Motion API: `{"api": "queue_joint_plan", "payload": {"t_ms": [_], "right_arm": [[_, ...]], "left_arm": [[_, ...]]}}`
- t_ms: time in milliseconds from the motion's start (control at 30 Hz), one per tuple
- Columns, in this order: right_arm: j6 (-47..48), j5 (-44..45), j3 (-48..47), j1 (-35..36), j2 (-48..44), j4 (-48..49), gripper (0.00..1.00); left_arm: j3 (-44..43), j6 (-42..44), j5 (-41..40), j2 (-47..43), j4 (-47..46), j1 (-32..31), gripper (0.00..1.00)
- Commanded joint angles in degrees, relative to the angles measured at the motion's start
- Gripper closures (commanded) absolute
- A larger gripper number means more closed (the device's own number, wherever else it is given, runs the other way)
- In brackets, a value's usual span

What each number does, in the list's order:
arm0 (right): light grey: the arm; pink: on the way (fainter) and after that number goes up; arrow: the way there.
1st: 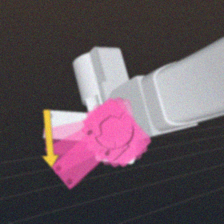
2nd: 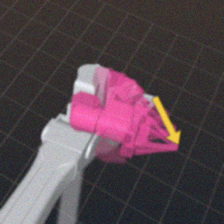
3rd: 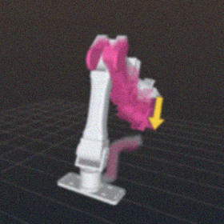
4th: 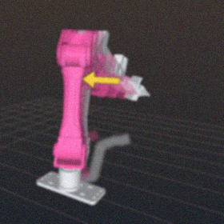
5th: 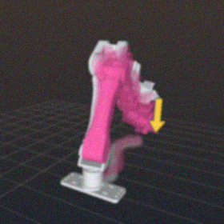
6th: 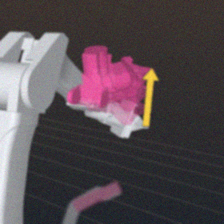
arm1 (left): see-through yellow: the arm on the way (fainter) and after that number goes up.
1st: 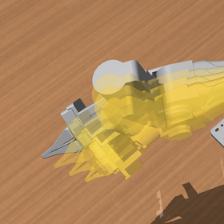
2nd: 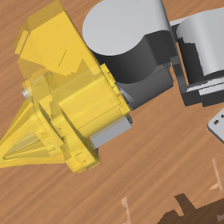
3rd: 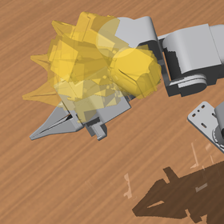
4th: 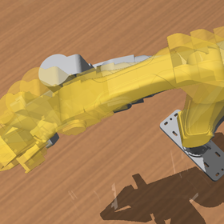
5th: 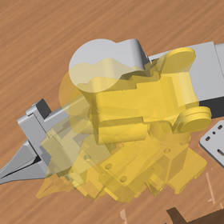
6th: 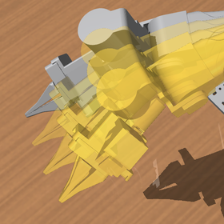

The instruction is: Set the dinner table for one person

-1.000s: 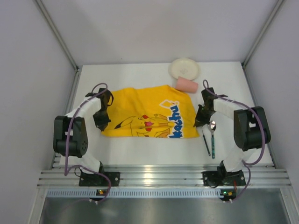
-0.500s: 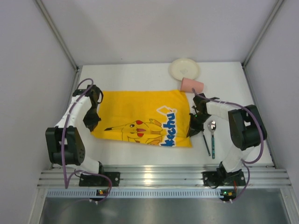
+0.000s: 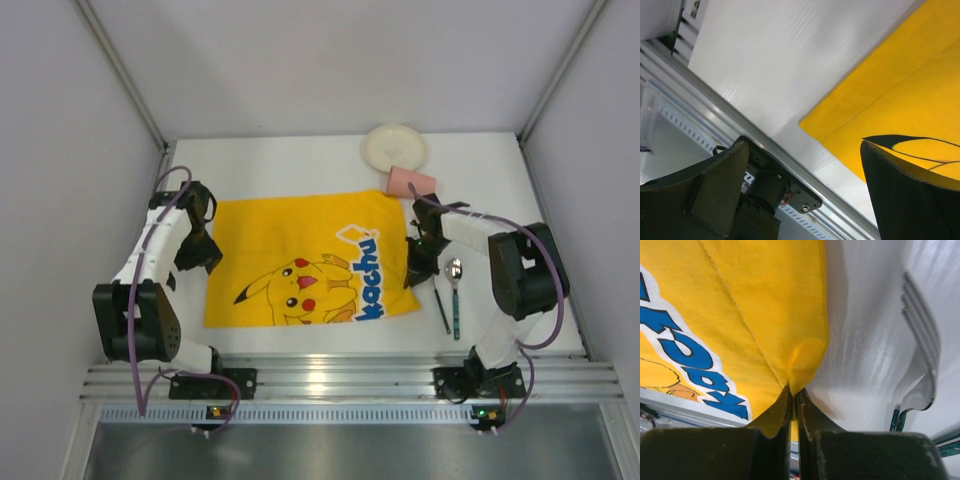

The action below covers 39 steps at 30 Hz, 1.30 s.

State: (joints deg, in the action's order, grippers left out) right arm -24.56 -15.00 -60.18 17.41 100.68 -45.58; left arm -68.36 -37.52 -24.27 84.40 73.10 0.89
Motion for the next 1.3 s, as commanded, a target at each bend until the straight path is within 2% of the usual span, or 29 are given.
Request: {"api": "queue_joint_plan", "payload": {"t_ms": [0, 167, 267, 300, 367, 400, 467, 500, 600, 700, 767, 800, 967, 1133, 1267], "right_arm": [[2.58, -2.57, -1.43, 2.27, -1.28, -3.72, 1.0], [4.07, -1.17, -3.71, 4.12, -3.48, -7.67, 1.0], [4.95, -0.99, -5.47, 4.47, -3.56, -10.05, 0.95], [5.22, -0.9, -6.52, 4.56, -4.0, -11.27, 0.83], [5.92, -0.64, -8.36, 5.0, -5.31, -12.59, 0.68], [6.01, 0.32, -11.68, 5.0, -5.58, -13.47, 0.51], [6.62, 4.62, -16.87, 5.0, -5.41, -16.9, 0.39], [6.97, 6.03, -23.68, 5.0, -4.8, -19.6, 0.3], [7.33, 10.78, -37.75, 5.0, -0.59, -22.35, 0.23], [5.41, 13.06, -48.57, 5.09, 4.68, -20.87, 0.22], [3.82, 16.83, -54.22, 5.09, 10.74, -20.51, 0.22], [2.77, 17.98, -60.78, 5.0, 13.2, -21.21, 0.22], [1.35, 25.62, -80.58, 5.18, 29.97, -24.29, 0.23], [1.18, 39.14, -80.88, 6.32, 34.92, -17.09, 0.26], [4.41, 46.02, -82.89, 8.25, 36.95, -12.17, 0.29]], "left_arm": [[-5.28, 2.09, 2.29, 0.67, -4.17, 0.26, 0.02], [-7.66, 5.78, 7.57, 5.59, -12.09, -0.01, 0.02], [-10.21, 6.4, 8.19, 10.16, -14.91, -0.01, 0.02], [-12.13, 6.67, 8.97, 12.0, -15.35, -0.09, 0.02], [-13.81, 7.28, 9.68, 13.42, -16.58, -0.53, 0.02], [-15.39, 7.37, 9.77, 14.29, -16.93, -0.62, 0.02], [-16.45, 7.72, 10.47, 15.0, -18.33, -0.71, 0.03], [-17.15, 7.72, 10.65, 15.44, -18.87, -0.71, 0.03], [-17.34, 7.9, 12.58, 16.49, -21.24, -0.71, 0.04], [-16.64, 7.81, 15.13, 17.73, -22.91, -2.99, 0.06], [-15.41, 8.07, 16.53, 18.17, -24.4, -4.13, 0.06], [-14.79, 8.25, 17.15, 18.34, -25.02, -4.49, 0.06], [-11.98, 8.42, 23.72, 18.61, -27.48, -4.75, 0.07], [-10.92, 8.52, 28.83, 18.34, -30.56, -5.1, 0.08], [-10.13, 7.46, 32.35, 18.78, -31.7, -5.37, 0.09]]}}
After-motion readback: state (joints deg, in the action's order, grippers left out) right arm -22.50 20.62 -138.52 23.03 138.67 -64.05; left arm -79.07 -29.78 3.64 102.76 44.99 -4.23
